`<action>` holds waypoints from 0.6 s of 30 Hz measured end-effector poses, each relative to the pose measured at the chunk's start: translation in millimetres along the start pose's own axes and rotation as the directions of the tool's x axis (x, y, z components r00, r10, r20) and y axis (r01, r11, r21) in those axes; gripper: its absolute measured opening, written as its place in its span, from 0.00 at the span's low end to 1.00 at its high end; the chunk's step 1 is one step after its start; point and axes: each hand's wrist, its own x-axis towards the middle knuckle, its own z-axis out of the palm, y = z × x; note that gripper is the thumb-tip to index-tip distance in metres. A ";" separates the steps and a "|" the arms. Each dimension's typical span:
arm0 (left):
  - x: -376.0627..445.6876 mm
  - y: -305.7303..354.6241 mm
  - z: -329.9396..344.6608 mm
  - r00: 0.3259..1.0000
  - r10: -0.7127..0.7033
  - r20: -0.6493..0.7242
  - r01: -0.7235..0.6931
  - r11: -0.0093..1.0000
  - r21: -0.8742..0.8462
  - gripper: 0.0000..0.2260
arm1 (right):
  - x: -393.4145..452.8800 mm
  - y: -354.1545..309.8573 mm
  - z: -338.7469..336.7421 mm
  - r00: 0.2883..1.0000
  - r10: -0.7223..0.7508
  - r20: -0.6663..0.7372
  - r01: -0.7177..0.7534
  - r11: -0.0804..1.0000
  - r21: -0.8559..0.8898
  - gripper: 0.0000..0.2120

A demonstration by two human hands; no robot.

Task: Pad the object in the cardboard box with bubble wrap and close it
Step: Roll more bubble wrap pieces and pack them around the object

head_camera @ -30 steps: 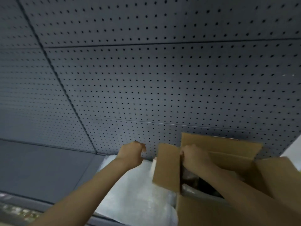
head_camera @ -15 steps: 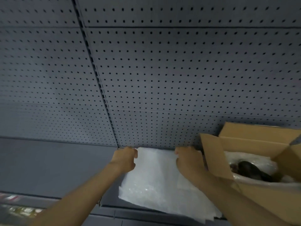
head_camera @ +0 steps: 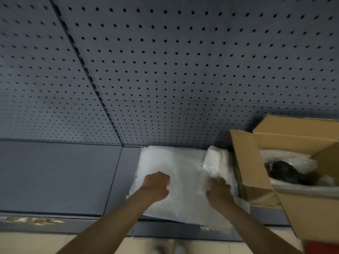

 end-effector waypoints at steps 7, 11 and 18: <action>20.6 39.2 21.4 0.994 0.099 0.050 -0.101 0.993 0.053 0.18 | -3.1 7.2 1.9 0.989 0.083 -0.120 -0.059 0.980 0.192 0.21; 23.2 38.7 30.0 0.995 0.090 0.030 -0.091 0.994 0.053 0.19 | -2.8 14.4 0.5 0.977 0.192 -0.093 -0.142 0.911 0.387 0.34; 16.5 28.2 33.4 0.997 0.082 0.010 -0.081 0.994 -0.072 0.19 | -8.4 29.8 -5.0 0.902 0.423 0.088 -0.369 0.646 0.668 0.44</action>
